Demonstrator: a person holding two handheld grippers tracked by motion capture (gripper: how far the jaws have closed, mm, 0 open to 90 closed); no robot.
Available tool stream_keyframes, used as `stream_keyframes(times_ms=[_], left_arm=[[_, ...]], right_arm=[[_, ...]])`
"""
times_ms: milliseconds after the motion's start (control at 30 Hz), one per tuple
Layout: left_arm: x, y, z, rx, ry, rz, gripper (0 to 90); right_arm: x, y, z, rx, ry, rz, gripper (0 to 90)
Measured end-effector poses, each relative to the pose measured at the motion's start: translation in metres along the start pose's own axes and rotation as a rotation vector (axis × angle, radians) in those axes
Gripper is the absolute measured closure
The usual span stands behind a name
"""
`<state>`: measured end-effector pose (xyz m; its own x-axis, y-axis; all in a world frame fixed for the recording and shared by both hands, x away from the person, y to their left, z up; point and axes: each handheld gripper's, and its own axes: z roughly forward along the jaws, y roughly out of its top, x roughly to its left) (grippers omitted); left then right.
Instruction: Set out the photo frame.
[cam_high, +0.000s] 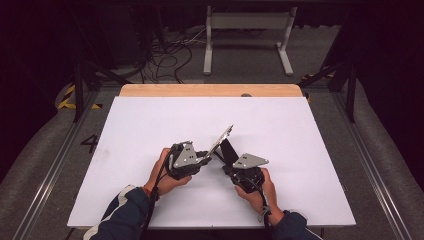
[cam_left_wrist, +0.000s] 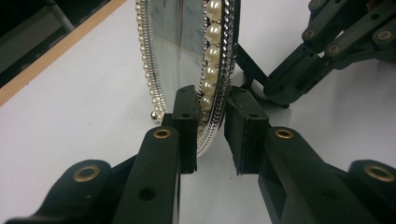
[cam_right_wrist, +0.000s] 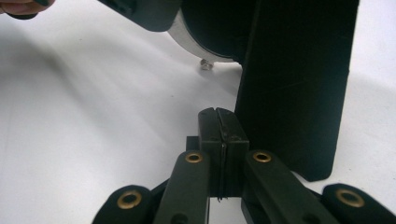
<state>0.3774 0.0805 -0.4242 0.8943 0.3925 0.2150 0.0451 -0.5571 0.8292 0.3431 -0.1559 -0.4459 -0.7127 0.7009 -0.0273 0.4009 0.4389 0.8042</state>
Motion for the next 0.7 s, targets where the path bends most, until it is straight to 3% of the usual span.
stream_keyframes(times_ms=[400,700], left_arm=[[0.001,-0.001,0.004,-0.022,-0.013,-0.020,74.7],[0.002,-0.003,0.006,-0.011,-0.025,-0.029,72.3]], right_arm=[[-0.011,-0.001,-0.001,0.016,-0.022,0.002,90.0],[-0.016,-0.002,0.000,0.029,-0.019,0.006,90.0]])
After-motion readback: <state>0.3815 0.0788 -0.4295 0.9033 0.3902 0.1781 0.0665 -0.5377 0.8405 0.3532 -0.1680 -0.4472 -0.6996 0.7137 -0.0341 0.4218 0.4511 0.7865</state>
